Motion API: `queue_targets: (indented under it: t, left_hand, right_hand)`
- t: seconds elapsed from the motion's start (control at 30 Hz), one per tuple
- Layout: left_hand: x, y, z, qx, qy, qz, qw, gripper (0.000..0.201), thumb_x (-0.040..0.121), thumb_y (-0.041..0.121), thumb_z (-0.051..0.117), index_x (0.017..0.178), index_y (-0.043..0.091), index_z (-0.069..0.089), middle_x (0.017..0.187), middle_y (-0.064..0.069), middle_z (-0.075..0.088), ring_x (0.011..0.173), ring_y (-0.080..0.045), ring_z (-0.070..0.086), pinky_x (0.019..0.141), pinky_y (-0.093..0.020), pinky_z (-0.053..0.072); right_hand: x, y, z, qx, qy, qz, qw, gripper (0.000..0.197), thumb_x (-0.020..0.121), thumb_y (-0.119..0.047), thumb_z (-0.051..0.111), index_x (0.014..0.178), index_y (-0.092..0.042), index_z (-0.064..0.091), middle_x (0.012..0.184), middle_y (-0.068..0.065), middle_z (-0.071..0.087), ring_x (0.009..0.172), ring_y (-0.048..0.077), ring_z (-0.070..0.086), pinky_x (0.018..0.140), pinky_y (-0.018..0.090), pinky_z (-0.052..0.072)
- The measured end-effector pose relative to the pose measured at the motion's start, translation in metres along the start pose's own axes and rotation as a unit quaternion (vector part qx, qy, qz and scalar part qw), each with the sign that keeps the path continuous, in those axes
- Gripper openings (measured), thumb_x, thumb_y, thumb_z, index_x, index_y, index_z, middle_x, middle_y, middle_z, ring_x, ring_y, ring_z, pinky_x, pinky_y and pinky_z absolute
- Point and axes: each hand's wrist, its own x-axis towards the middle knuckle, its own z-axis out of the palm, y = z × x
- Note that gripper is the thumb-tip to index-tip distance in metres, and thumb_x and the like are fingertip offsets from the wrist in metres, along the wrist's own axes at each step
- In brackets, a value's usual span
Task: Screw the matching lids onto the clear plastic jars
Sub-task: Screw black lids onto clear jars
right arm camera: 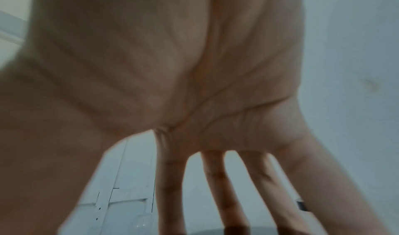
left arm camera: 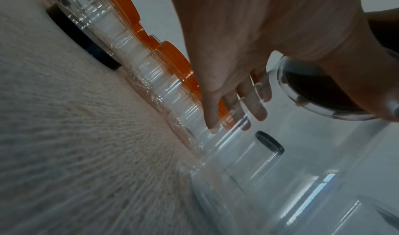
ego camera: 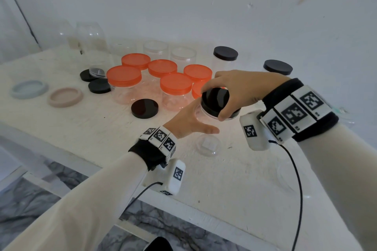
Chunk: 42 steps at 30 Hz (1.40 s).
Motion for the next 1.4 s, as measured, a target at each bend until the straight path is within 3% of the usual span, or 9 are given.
queue_targets:
  t: [0.13,0.2,0.37,0.77,1.07,1.17,1.23,1.3,1.4]
  left_hand:
    - [-0.001,0.0,-0.003,-0.02,-0.017,-0.006,1.0,0.087,0.059,0.025,0.083,0.134,0.028,0.038,0.13,0.017,0.051,0.123,0.006,0.044,0.097,-0.009,0.036]
    - [-0.001,-0.001,-0.003,-0.027,-0.021,-0.006,0.999,0.087,0.061,0.021,0.082,0.135,0.025,0.037,0.131,0.016,0.051,0.121,0.007,0.045,0.094,-0.005,0.036]
    - [-0.001,-0.001,-0.003,-0.028,-0.024,-0.006,0.999,0.095,0.057,0.032,0.081,0.139,0.021,0.036,0.135,0.011,0.05,0.125,0.003,0.043,0.099,-0.009,0.036]
    - [0.002,0.001,-0.005,0.004,-0.04,-0.011,0.999,0.097,0.057,0.036,0.082,0.14,0.019,0.035,0.137,0.006,0.049,0.13,-0.006,0.04,0.113,-0.041,0.03]
    - [-0.002,0.005,0.0,0.031,-0.002,-0.01,0.999,0.093,0.051,0.044,0.081,0.132,0.036,0.036,0.132,0.015,0.049,0.128,-0.003,0.04,0.111,-0.035,0.03]
    - [-0.002,0.004,0.001,0.026,0.004,-0.005,1.0,0.095,0.053,0.043,0.082,0.135,0.033,0.036,0.135,0.011,0.049,0.129,-0.006,0.04,0.112,-0.042,0.03]
    - [-0.002,0.003,0.002,0.02,0.006,-0.001,1.0,0.095,0.053,0.042,0.083,0.136,0.029,0.038,0.135,0.009,0.05,0.129,-0.008,0.042,0.111,-0.045,0.031]
    - [-0.002,0.003,0.003,0.004,0.006,0.0,1.0,0.096,0.053,0.041,0.084,0.136,0.026,0.039,0.133,0.008,0.052,0.128,-0.009,0.044,0.11,-0.046,0.032]
    - [-0.002,0.002,0.003,0.012,-0.001,0.003,1.0,0.094,0.053,0.044,0.084,0.135,0.025,0.043,0.131,0.01,0.054,0.127,-0.009,0.044,0.111,-0.046,0.03]
  right_hand:
    - [-0.005,0.003,-0.003,0.035,-0.017,-0.027,0.999,0.072,0.067,-0.021,0.078,0.126,-0.045,0.044,0.122,-0.011,0.041,0.116,0.016,0.043,0.096,0.04,0.044]
    - [-0.007,0.004,-0.003,0.041,-0.022,-0.029,0.998,0.073,0.068,-0.02,0.078,0.126,-0.047,0.043,0.125,-0.011,0.04,0.118,0.015,0.042,0.098,0.041,0.043]
    - [-0.007,0.004,-0.001,0.038,-0.027,-0.036,0.998,0.073,0.069,-0.017,0.077,0.126,-0.047,0.043,0.127,-0.011,0.038,0.118,0.017,0.041,0.097,0.041,0.043]
    - [-0.005,0.0,0.0,0.018,-0.038,-0.028,0.999,0.076,0.069,-0.014,0.076,0.129,-0.047,0.043,0.127,-0.01,0.036,0.112,0.018,0.043,0.092,0.038,0.045]
    - [-0.001,-0.007,-0.001,0.006,-0.003,0.021,1.0,0.07,0.065,-0.037,0.079,0.128,-0.041,0.049,0.113,-0.012,0.045,0.107,0.016,0.048,0.088,0.036,0.05]
    - [-0.001,-0.008,0.002,0.029,0.016,0.036,0.999,0.062,0.062,-0.045,0.078,0.119,-0.039,0.054,0.103,-0.011,0.052,0.095,0.017,0.056,0.078,0.037,0.055]
    - [-0.002,-0.009,0.006,0.024,0.05,0.053,0.997,0.055,0.064,-0.052,0.075,0.111,-0.029,0.059,0.09,-0.01,0.054,0.074,0.014,0.061,0.063,0.031,0.056]
    - [-0.001,-0.013,0.013,-0.008,0.091,0.075,0.993,0.054,0.07,-0.058,0.067,0.101,-0.014,0.062,0.083,-0.002,0.058,0.052,0.011,0.054,0.048,0.024,0.046]
    - [-0.001,-0.018,0.018,-0.046,0.116,0.111,0.986,0.063,0.075,-0.067,0.056,0.09,-0.006,0.061,0.076,0.002,0.054,0.048,0.012,0.047,0.043,0.022,0.034]
